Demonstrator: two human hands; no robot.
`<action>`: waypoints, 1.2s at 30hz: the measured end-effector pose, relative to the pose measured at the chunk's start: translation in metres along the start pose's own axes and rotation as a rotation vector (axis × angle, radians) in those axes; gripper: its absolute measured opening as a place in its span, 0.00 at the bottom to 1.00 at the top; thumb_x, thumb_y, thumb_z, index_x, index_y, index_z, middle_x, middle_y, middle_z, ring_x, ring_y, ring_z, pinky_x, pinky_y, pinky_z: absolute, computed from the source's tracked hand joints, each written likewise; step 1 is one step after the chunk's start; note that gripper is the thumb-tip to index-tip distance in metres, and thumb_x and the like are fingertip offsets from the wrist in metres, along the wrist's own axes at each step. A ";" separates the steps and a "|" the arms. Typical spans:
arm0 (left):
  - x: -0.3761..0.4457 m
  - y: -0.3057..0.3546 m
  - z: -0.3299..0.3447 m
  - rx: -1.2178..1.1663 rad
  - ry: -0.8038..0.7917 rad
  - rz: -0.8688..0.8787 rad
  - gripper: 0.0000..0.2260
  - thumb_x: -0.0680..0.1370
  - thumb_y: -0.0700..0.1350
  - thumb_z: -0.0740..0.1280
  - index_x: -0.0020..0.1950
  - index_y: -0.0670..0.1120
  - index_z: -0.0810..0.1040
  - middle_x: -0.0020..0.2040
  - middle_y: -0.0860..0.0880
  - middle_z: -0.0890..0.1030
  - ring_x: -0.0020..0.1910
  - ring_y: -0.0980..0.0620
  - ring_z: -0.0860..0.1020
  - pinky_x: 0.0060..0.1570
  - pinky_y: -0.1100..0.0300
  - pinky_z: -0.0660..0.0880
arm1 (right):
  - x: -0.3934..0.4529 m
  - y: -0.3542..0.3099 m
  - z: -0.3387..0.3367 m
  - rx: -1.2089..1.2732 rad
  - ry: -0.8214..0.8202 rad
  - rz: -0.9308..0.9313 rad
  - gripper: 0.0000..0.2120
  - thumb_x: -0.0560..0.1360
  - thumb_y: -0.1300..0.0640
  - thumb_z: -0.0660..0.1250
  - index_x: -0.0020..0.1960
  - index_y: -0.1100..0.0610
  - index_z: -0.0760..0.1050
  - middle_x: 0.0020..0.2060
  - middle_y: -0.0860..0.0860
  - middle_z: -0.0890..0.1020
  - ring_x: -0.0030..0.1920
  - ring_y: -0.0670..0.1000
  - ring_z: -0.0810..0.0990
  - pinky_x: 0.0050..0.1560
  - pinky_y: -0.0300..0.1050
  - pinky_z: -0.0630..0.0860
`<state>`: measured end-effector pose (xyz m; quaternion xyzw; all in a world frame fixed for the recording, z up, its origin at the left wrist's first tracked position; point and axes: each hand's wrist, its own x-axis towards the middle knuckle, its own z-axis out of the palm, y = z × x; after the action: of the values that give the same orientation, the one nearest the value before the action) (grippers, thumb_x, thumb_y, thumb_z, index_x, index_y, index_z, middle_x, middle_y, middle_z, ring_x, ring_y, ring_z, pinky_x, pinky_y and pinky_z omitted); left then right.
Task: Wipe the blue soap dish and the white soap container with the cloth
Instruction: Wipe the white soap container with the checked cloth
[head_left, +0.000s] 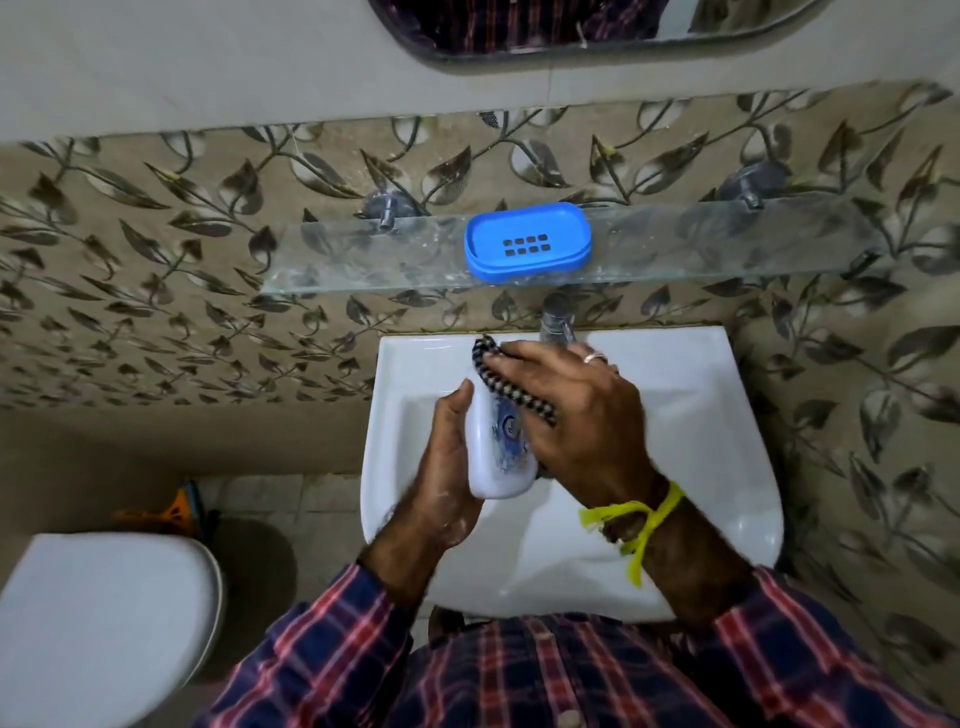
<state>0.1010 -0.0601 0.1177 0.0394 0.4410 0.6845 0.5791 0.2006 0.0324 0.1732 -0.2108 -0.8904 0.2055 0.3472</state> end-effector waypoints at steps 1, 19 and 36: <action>-0.001 -0.001 0.000 0.015 -0.025 0.009 0.24 0.82 0.60 0.55 0.66 0.47 0.81 0.62 0.50 0.83 0.60 0.53 0.82 0.59 0.57 0.79 | 0.002 -0.005 0.002 -0.054 -0.044 0.005 0.26 0.65 0.67 0.70 0.61 0.52 0.81 0.59 0.50 0.83 0.54 0.55 0.79 0.57 0.47 0.75; 0.004 0.022 -0.013 -0.178 -0.072 0.065 0.25 0.80 0.66 0.55 0.65 0.54 0.81 0.53 0.46 0.86 0.54 0.47 0.84 0.51 0.52 0.82 | -0.023 -0.027 0.016 -0.065 -0.141 -0.030 0.23 0.72 0.65 0.59 0.65 0.55 0.78 0.66 0.52 0.79 0.48 0.58 0.79 0.53 0.50 0.76; 0.005 0.030 -0.014 -0.080 0.059 -0.017 0.38 0.74 0.73 0.56 0.60 0.41 0.79 0.46 0.42 0.86 0.44 0.47 0.85 0.51 0.52 0.81 | -0.043 -0.017 0.023 -0.070 -0.018 -0.110 0.23 0.72 0.70 0.61 0.62 0.53 0.80 0.64 0.47 0.80 0.41 0.58 0.77 0.44 0.51 0.78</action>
<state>0.0691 -0.0622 0.1262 -0.0077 0.4306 0.6975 0.5727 0.2095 -0.0087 0.1437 -0.1716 -0.9104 0.1566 0.3422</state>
